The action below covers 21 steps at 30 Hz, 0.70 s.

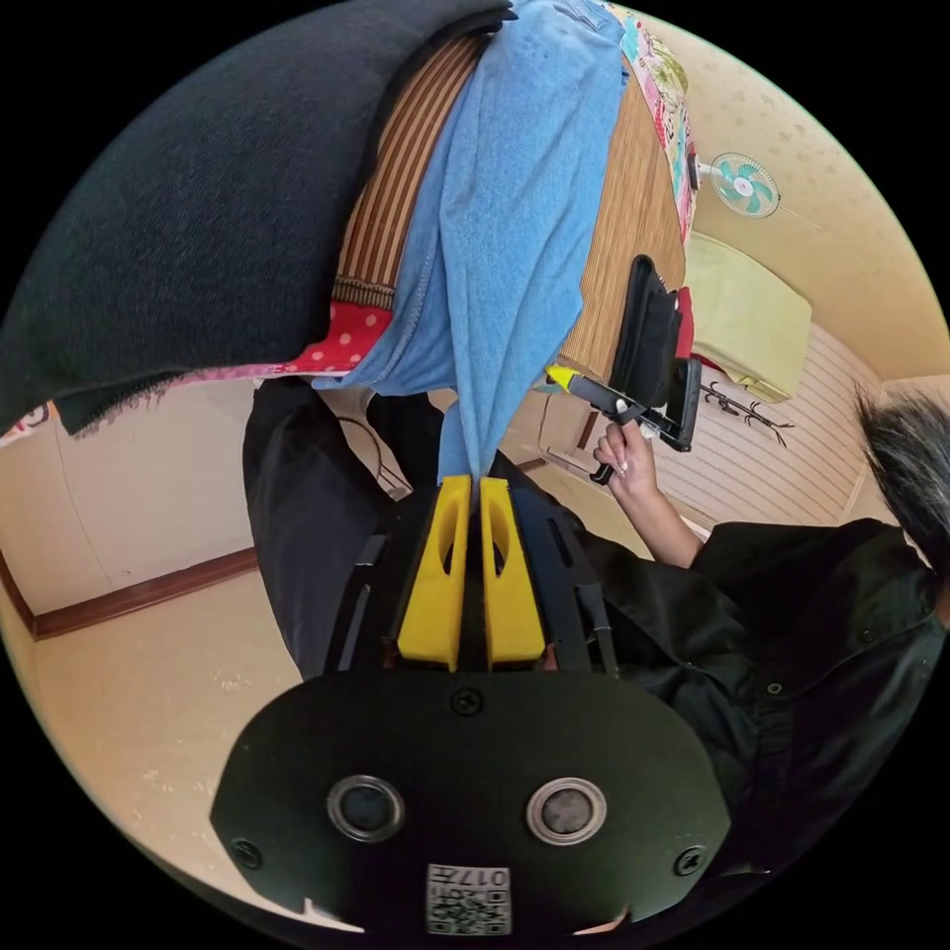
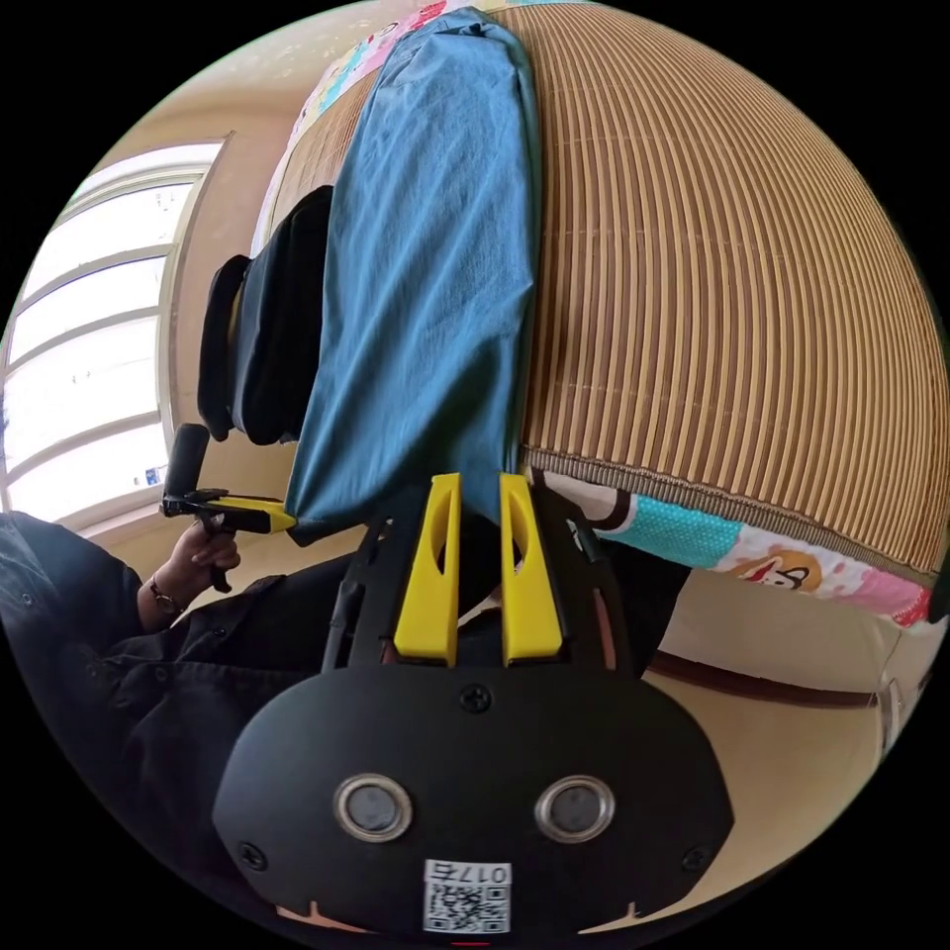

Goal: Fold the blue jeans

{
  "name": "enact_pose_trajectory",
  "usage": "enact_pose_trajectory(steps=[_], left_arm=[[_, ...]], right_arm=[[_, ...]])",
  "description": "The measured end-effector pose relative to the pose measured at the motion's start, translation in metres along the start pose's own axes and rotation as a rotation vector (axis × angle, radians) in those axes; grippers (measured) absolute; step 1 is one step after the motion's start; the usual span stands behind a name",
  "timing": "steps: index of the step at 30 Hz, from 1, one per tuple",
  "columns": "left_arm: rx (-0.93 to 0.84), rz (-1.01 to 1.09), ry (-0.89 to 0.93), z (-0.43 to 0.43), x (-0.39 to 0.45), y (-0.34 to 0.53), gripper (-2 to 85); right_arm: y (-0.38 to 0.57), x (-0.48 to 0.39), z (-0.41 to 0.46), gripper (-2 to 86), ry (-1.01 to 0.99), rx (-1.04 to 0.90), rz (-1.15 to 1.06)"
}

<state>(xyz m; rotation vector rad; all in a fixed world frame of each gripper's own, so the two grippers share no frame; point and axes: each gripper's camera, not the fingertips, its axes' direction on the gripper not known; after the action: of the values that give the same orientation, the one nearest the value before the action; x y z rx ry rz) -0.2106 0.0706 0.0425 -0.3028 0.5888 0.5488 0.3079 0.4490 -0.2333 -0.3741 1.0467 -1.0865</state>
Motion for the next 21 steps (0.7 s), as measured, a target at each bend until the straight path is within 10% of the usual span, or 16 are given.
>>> enact_pose_trajectory(steps=[21], left_arm=[[-0.019, -0.039, -0.108, 0.027, -0.026, 0.029, 2.0]], right_arm=[[-0.009, -0.004, -0.033, 1.7, -0.074, -0.203, -0.035]])
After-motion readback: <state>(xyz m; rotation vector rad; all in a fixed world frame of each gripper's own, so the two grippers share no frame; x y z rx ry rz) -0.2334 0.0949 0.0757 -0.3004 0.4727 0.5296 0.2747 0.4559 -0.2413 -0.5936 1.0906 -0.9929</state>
